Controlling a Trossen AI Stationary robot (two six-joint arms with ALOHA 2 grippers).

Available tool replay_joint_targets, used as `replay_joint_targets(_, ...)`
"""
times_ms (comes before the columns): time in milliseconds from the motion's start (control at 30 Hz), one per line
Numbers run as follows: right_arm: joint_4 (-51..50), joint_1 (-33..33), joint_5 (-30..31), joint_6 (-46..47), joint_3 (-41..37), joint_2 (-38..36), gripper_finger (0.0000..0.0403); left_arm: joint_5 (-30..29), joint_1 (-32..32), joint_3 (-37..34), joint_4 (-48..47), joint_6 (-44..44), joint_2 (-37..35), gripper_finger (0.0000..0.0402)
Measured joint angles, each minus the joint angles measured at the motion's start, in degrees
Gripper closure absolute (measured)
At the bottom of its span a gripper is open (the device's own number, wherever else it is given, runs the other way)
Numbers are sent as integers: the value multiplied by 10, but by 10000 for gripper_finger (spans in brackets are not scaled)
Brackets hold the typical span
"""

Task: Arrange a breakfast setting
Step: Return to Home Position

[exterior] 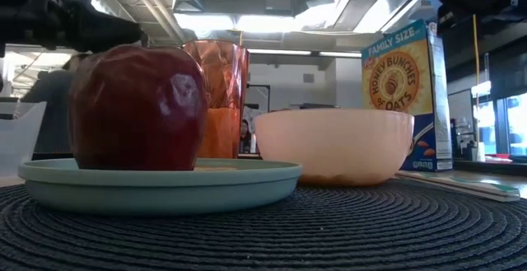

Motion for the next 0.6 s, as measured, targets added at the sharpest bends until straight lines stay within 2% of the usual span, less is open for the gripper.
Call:
replay_joint_targets(133,4,0,16,0,-15,-9,402,1,0,0,-37,0,-25,324)
replay_joint_targets(367,33,0,20,0,-51,-38,402,1,0,-41,-39,-1,-69,324)
replay_joint_targets(600,42,0,25,-1,-74,-73,402,-4,0,-51,-39,-13,-69,324)
